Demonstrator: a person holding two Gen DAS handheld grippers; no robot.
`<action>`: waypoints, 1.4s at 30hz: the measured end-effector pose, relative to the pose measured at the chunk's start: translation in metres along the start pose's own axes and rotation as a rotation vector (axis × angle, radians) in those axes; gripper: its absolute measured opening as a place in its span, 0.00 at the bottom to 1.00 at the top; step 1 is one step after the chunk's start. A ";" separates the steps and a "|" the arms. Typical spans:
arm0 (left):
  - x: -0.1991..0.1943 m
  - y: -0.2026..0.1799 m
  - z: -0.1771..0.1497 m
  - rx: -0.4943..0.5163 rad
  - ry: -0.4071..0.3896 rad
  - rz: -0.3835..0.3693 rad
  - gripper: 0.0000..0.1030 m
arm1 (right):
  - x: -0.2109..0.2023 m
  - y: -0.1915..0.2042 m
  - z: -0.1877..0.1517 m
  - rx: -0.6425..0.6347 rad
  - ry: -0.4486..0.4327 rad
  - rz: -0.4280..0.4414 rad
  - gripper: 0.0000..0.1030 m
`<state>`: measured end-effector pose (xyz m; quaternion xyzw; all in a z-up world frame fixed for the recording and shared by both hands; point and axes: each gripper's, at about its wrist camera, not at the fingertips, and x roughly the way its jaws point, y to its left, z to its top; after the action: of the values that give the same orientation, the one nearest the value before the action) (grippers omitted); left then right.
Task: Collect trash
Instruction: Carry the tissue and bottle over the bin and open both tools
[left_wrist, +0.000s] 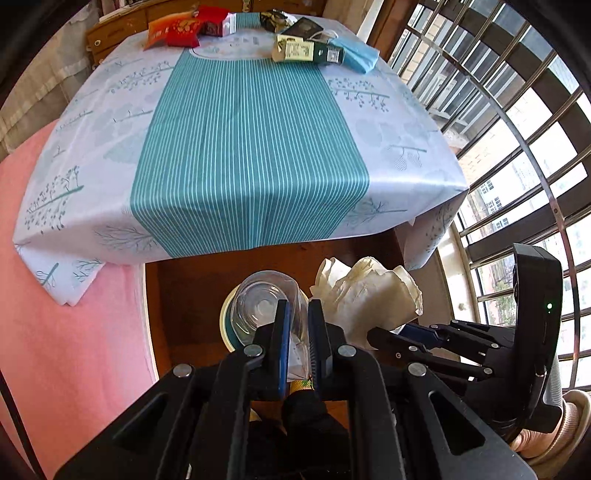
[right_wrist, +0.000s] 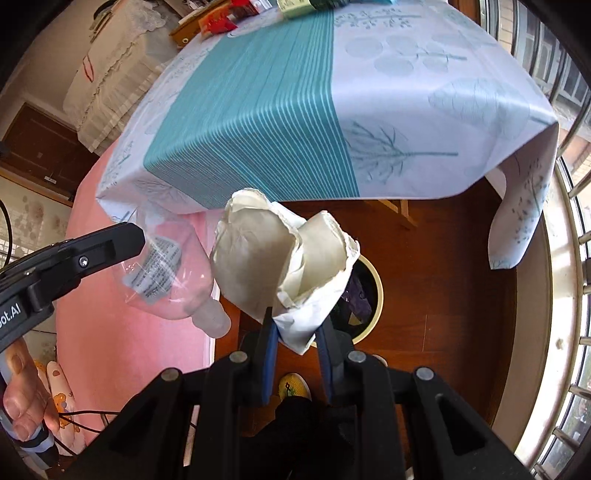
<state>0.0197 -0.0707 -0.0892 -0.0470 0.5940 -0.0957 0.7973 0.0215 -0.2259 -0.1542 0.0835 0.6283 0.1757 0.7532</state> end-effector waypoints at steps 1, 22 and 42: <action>0.011 0.002 -0.003 0.003 0.005 0.002 0.07 | 0.011 -0.003 -0.003 0.014 0.010 -0.012 0.19; 0.208 0.041 -0.046 0.008 0.128 0.081 0.72 | 0.182 -0.058 -0.040 0.216 0.069 -0.109 0.20; 0.222 0.096 -0.061 -0.074 0.112 0.204 0.79 | 0.210 -0.037 -0.022 0.165 0.078 -0.123 0.40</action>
<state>0.0317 -0.0209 -0.3328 -0.0103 0.6426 0.0055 0.7661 0.0368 -0.1845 -0.3636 0.0999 0.6733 0.0798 0.7282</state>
